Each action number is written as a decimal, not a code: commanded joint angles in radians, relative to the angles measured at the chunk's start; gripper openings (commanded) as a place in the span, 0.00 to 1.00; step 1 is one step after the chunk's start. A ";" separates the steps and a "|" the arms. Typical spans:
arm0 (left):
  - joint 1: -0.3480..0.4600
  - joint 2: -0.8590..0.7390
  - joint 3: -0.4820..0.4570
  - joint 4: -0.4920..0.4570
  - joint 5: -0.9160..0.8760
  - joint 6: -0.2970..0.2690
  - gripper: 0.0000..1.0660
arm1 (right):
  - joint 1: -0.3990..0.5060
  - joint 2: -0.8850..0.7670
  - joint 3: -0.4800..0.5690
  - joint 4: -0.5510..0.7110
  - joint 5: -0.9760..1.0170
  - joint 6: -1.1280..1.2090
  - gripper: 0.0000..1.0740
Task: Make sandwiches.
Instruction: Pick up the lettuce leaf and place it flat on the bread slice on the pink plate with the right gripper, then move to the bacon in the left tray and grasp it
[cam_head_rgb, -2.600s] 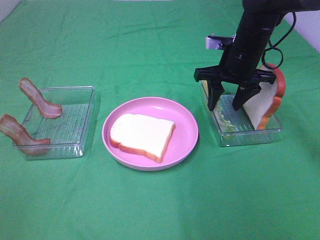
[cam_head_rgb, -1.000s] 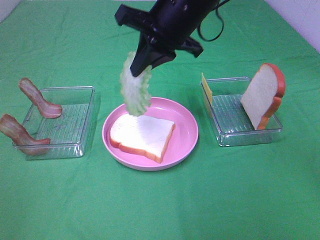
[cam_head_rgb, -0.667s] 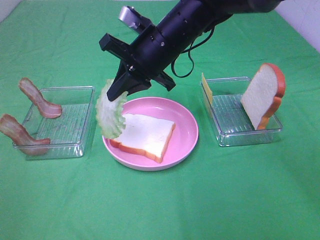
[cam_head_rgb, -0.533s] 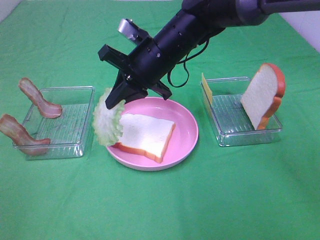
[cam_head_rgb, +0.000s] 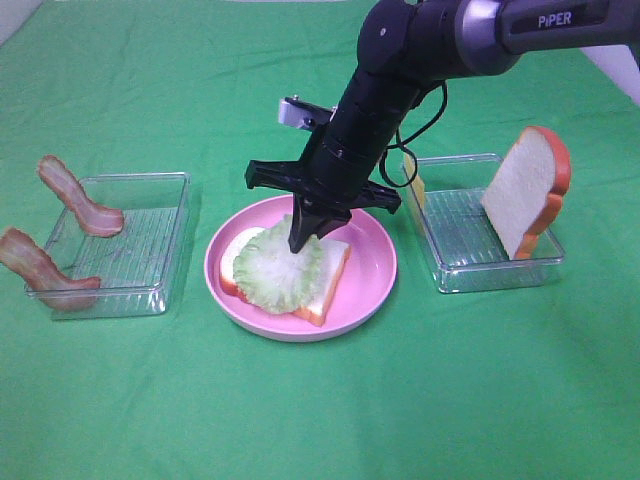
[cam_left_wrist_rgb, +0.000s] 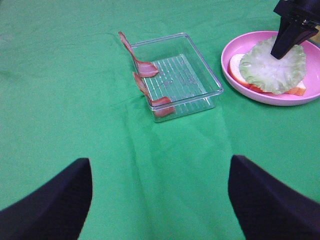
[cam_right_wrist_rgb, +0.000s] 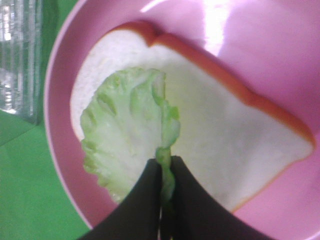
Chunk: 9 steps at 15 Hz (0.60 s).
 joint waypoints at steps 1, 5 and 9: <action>-0.001 0.000 0.001 0.006 -0.013 0.000 0.68 | -0.002 0.000 -0.006 -0.046 -0.004 0.032 0.23; -0.001 0.000 0.001 0.006 -0.013 0.000 0.68 | 0.000 -0.017 -0.053 -0.066 0.015 -0.021 0.74; -0.001 0.000 0.001 0.005 -0.013 0.000 0.68 | 0.000 -0.152 -0.088 -0.189 0.053 -0.019 0.74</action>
